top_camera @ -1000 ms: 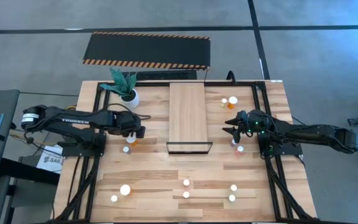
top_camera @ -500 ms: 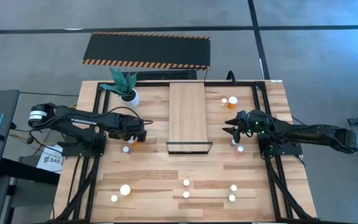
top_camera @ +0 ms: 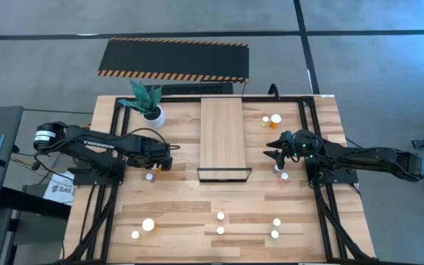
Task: Pick and place medicine bottles onto shelf by color
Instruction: Put the middle orange pill bottle on the shelf
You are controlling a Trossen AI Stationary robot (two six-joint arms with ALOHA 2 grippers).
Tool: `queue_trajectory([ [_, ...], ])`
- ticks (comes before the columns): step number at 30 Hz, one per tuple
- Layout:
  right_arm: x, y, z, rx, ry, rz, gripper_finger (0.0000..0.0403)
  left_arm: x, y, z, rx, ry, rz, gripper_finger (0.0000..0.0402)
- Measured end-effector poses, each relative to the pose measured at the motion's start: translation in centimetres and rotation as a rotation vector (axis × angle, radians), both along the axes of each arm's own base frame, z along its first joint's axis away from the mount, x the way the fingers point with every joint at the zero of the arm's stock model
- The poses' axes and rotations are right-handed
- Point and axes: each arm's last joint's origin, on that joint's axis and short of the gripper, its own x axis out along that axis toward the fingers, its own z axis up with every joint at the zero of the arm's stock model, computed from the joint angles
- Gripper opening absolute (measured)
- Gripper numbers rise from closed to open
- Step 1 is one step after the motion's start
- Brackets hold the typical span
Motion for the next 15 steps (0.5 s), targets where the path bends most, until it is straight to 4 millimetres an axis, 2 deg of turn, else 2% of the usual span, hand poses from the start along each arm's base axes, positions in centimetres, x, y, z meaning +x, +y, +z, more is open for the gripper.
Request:
queue_trajectory([
  [7,0.0,0.0,0.0,0.0,0.0,0.0,0.0246,0.03,0.07,0.01,0.018,-0.004,0.03,0.0394],
  [15,0.0,0.0,0.0,0.0,0.0,0.0,0.0246,0.08,0.08,0.02,0.021,-0.009,0.035,0.0359],
])
